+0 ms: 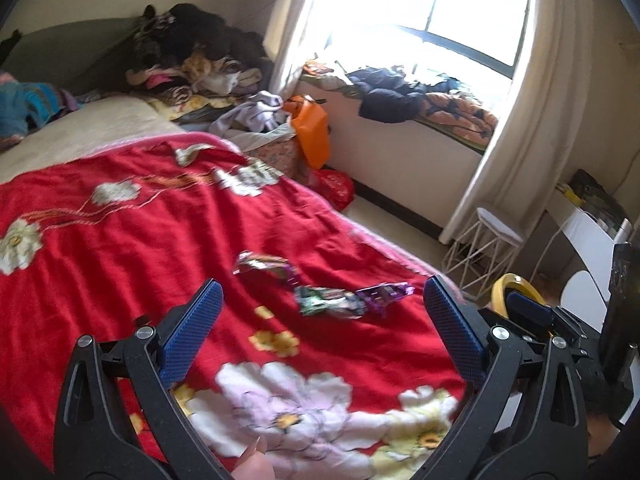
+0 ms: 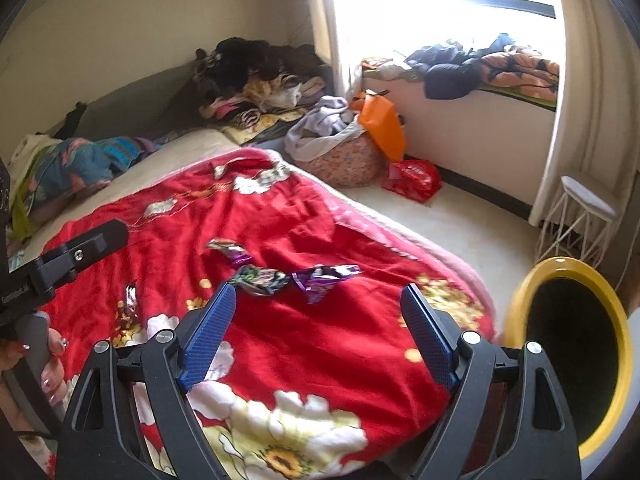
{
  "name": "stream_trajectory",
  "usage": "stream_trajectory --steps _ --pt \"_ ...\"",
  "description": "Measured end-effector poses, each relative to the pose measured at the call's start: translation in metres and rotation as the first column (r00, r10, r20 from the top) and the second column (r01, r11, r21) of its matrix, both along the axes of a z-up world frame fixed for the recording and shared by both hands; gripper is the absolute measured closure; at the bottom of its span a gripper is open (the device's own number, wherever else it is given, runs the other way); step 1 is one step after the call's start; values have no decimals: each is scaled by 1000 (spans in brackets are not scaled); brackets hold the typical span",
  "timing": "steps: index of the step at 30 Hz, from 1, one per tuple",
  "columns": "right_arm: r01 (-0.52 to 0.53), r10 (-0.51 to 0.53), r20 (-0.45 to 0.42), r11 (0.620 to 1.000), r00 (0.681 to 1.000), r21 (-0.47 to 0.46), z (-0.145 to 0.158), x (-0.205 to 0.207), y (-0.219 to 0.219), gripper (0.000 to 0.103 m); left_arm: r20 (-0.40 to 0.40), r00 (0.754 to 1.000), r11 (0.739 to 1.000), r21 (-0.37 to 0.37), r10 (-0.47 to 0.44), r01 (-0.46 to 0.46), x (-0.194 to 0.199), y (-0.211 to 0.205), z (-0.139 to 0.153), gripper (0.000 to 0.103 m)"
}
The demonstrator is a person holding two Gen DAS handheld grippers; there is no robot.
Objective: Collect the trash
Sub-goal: 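Move both open tools back toward the remaining wrappers on the bedspread, then grasp the brown candy bar wrapper with the left tool while the right tool grasps the green wrapper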
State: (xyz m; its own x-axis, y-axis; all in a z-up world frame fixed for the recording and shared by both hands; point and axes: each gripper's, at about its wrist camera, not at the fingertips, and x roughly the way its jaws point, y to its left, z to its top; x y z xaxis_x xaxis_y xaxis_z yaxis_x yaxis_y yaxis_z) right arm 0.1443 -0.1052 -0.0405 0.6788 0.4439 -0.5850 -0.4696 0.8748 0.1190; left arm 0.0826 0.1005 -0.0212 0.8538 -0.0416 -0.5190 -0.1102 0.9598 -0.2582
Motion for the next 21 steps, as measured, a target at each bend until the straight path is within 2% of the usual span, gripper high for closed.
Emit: stream_trajectory --steps 4,8,14,21 --pt "-18 19 -48 1000 999 14 -10 12 17 30 -29 998 999 -9 50 -50 -8 20 -11 11" --pt "-10 17 -132 999 991 52 -24 30 30 41 -59 993 994 -25 101 -103 -14 41 -24 11" --pt "37 -25 -198 998 980 57 -42 50 46 48 -108 981 985 -46 163 -169 -22 61 -45 11" --pt "68 -42 -277 994 960 85 -60 72 63 51 -160 968 974 -85 196 -211 -25 77 -69 11"
